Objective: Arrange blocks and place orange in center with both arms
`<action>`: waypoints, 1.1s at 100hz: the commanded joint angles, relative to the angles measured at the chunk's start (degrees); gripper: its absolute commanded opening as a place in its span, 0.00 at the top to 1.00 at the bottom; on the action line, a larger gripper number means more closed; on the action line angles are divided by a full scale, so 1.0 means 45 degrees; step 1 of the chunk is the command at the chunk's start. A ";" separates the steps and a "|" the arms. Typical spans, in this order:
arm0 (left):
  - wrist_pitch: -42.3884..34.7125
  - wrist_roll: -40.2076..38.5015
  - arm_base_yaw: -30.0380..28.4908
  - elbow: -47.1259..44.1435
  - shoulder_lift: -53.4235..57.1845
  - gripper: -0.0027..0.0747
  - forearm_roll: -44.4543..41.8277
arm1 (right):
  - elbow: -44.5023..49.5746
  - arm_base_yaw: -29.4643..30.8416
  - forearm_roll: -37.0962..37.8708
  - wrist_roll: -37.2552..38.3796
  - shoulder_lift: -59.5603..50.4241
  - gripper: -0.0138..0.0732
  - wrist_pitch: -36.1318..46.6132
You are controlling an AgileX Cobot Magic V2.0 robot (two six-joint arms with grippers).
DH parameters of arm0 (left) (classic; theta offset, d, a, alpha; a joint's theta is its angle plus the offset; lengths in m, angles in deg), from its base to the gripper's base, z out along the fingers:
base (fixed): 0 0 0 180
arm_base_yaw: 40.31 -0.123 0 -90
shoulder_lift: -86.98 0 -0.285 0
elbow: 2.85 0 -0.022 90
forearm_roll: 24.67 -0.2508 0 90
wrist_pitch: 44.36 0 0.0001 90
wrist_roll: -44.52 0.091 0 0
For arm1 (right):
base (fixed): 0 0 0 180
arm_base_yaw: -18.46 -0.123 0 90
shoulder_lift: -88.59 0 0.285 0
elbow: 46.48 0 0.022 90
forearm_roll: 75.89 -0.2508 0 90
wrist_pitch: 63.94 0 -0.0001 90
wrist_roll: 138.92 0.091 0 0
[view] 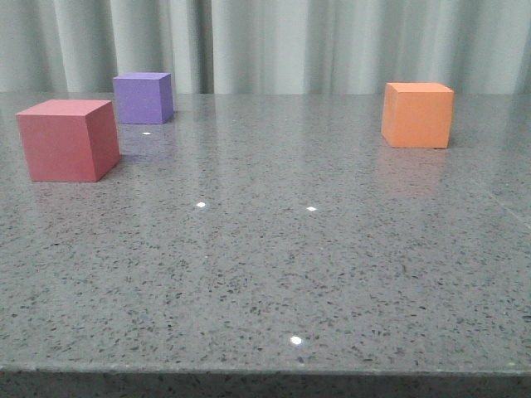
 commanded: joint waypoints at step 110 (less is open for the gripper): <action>-0.1026 -0.0029 -0.0057 -0.0523 0.0456 0.99 0.0120 | -1.0611 -0.2088 -0.0060 -0.0179 1.1848 0.11 0.0930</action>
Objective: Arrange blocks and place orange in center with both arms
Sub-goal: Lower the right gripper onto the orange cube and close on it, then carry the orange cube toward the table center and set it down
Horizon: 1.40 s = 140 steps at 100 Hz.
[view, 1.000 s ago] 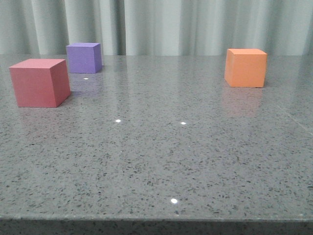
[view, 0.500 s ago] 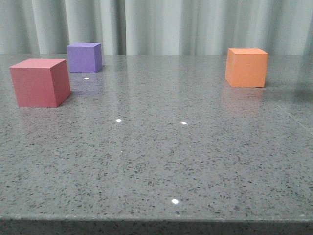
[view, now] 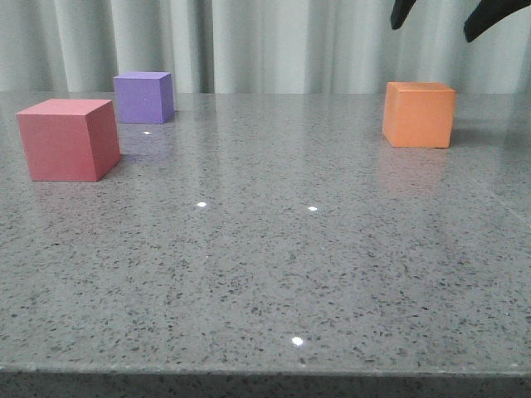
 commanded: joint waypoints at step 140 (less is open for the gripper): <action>-0.1026 -0.0029 -0.0057 -0.0523 0.0456 0.99 0.0120 | -0.1099 -0.0400 0.0074 -0.0065 0.0842 0.50 -0.0838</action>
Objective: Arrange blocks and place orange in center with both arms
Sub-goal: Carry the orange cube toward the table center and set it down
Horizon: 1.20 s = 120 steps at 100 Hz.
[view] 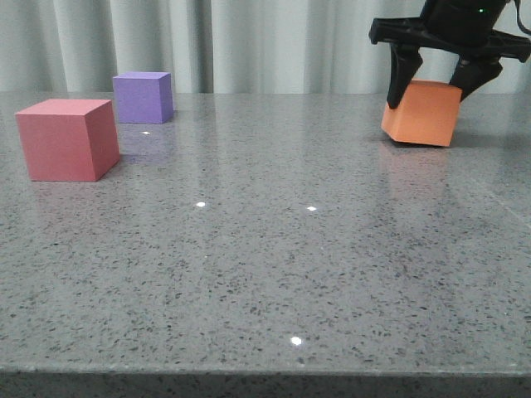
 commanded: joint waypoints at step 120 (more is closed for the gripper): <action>-0.1026 -0.0029 -0.0057 -0.0523 0.0456 0.99 0.0120 | -0.2537 -0.4923 0.2291 0.4992 0.0926 0.37 0.2348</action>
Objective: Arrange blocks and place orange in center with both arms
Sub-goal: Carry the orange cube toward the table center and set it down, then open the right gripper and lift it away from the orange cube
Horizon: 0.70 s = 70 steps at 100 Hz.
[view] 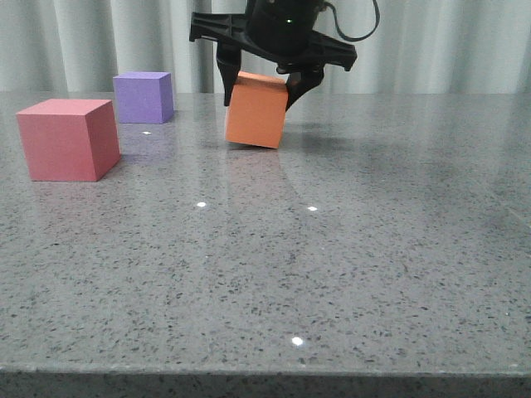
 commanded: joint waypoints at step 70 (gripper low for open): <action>-0.1026 -0.0029 -0.0057 -0.0523 0.0456 0.99 0.0120 | -0.0443 0.0509 -0.0036 -0.1892 -0.2871 0.10 0.0011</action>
